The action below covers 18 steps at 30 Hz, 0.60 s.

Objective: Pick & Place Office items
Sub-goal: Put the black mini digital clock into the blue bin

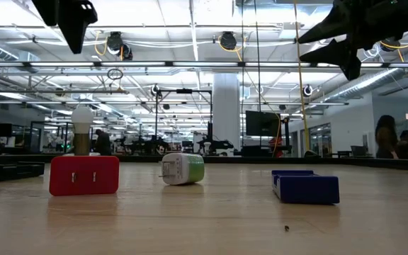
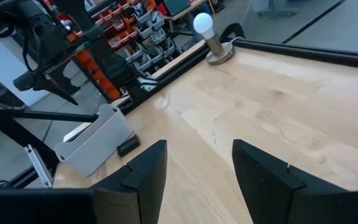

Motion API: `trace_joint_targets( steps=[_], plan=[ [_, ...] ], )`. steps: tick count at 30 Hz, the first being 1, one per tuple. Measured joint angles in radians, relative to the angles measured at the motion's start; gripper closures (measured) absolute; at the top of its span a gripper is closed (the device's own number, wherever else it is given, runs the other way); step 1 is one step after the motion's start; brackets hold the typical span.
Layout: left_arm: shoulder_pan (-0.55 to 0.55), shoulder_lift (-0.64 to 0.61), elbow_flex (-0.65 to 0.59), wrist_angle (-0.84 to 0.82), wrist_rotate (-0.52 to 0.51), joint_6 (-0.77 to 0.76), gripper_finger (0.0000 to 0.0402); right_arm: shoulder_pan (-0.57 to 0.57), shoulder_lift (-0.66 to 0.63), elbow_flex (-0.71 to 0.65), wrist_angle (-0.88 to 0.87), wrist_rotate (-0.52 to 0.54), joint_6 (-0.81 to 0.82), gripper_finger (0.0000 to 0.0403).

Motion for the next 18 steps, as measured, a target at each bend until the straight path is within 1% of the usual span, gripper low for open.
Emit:
trace_joint_targets(
  steps=[7,11,14,18],
  plan=[
    [-0.006,0.033,-0.005,-0.006,0.008,0.046,0.0018,0.0,0.0,0.0,0.001,0.0,-0.061,0.0229],
    [-0.007,0.053,-0.005,-0.002,0.007,0.068,0.0026,0.0,0.0,0.0,0.002,0.0,-0.069,0.0229],
    [-0.007,0.077,-0.005,0.002,0.0,0.1,0.0025,0.0,0.0,0.0,0.002,0.0,-0.07,0.0229],
    [-0.007,0.117,-0.023,0.006,-0.019,0.125,0.0013,0.0,0.0,0.0,0.003,0.0,-0.073,0.0229]
  ],
)
